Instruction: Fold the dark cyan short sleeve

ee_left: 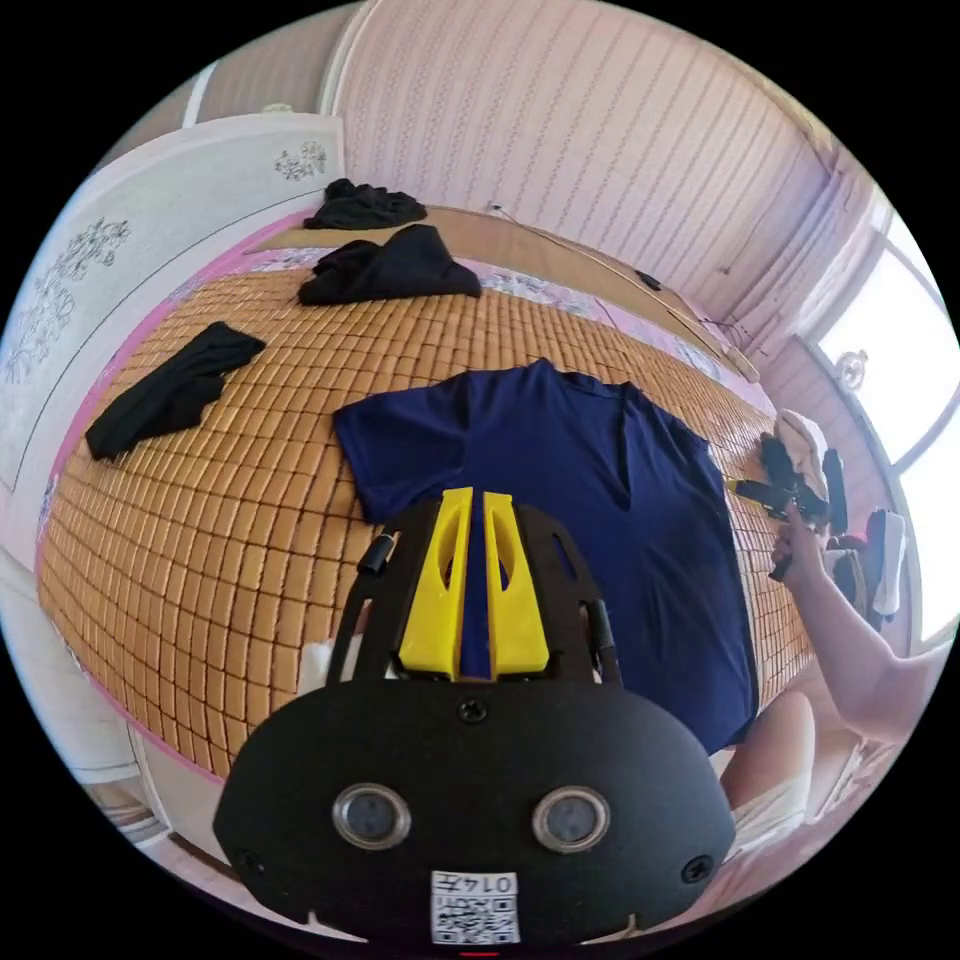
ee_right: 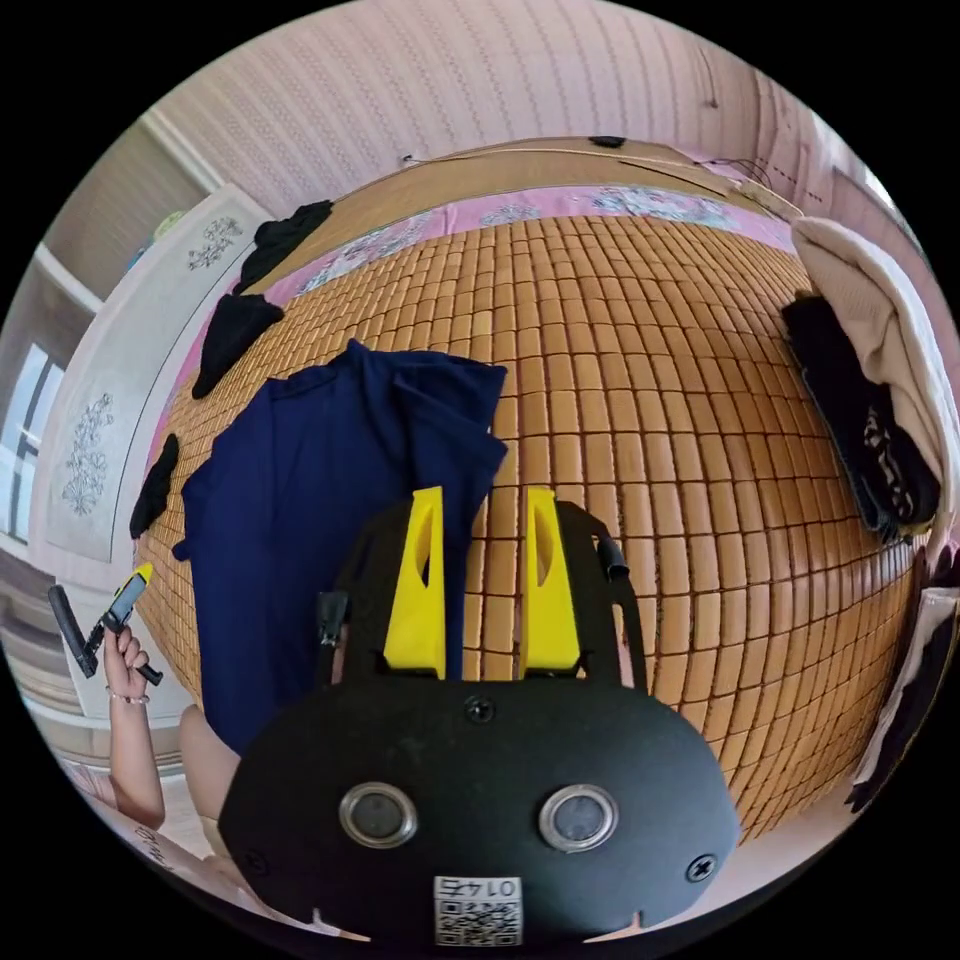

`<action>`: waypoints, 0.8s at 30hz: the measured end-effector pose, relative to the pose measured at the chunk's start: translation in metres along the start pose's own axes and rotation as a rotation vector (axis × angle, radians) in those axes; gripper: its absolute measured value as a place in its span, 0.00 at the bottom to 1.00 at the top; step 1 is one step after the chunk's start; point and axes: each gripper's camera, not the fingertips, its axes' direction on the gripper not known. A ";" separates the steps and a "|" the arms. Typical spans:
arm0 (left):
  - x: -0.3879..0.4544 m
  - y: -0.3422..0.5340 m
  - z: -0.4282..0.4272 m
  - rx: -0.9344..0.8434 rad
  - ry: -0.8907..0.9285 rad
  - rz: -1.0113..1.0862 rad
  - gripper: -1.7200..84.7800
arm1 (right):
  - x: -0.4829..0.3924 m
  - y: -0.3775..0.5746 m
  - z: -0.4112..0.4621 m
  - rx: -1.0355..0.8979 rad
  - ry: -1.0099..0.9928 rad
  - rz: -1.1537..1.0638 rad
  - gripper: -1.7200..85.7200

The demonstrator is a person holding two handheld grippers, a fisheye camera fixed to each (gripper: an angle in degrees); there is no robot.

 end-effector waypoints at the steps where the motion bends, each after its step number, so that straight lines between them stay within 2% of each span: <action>1: 0.032 -0.009 0.015 -0.003 0.023 0.064 0.03 | 0.014 -0.002 -0.001 0.002 -0.058 0.018 0.16; 3: 0.081 -0.022 0.041 -0.010 0.089 0.162 0.03 | 0.030 -0.003 -0.001 0.018 -0.087 0.036 0.16; 5: 0.152 -0.040 0.091 -0.052 0.184 0.335 0.04 | 0.050 -0.004 -0.002 0.025 -0.090 0.053 0.11; 8: 0.231 -0.062 0.157 -0.128 0.239 0.455 0.07 | 0.078 0.004 -0.017 0.057 -0.164 0.061 0.05; 12: 0.321 -0.069 0.195 -0.074 0.293 0.582 0.07 | 0.119 0.037 -0.065 0.196 -0.140 0.136 0.03; 16: 0.406 -0.057 0.271 -0.131 0.262 0.711 0.06 | 0.154 0.074 -0.082 0.170 -0.034 0.187 0.03; 24: 0.511 -0.034 0.384 -0.212 0.196 0.775 0.05 | 0.208 0.081 -0.094 0.149 -0.211 0.140 0.08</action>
